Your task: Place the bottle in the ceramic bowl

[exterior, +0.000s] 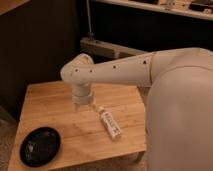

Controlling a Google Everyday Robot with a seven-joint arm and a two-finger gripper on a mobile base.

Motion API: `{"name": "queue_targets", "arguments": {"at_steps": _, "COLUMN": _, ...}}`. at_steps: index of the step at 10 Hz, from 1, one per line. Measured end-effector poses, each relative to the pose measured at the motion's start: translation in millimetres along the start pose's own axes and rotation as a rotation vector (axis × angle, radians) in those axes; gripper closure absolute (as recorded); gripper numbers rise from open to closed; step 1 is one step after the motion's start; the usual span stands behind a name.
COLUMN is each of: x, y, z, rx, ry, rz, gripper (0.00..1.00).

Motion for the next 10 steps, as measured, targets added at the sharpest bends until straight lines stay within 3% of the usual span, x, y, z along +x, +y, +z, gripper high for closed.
{"name": "queue_targets", "arguments": {"at_steps": 2, "x": 0, "y": -2, "z": 1, "rx": 0.001, "ry": -0.001, "rz": -0.001, "gripper": 0.35}}
{"name": "queue_targets", "arguments": {"at_steps": 4, "x": -6, "y": -15, "z": 1, "rx": -0.022, "ry": -0.043, "rz": -0.011, "gripper": 0.35}}
{"name": "queue_targets", "arguments": {"at_steps": 5, "x": -16, "y": -40, "z": 1, "rx": -0.066, "ry": -0.093, "rz": -0.037, "gripper": 0.35}}
{"name": "queue_targets", "arguments": {"at_steps": 7, "x": -27, "y": -77, "z": 1, "rx": -0.113, "ry": -0.162, "rz": -0.084, "gripper": 0.35}}
{"name": "queue_targets", "arguments": {"at_steps": 8, "x": -35, "y": -103, "z": 3, "rx": -0.129, "ry": -0.191, "rz": -0.112, "gripper": 0.35}}
{"name": "queue_targets", "arguments": {"at_steps": 10, "x": -44, "y": -127, "z": 6, "rx": -0.141, "ry": -0.216, "rz": -0.145, "gripper": 0.35}}
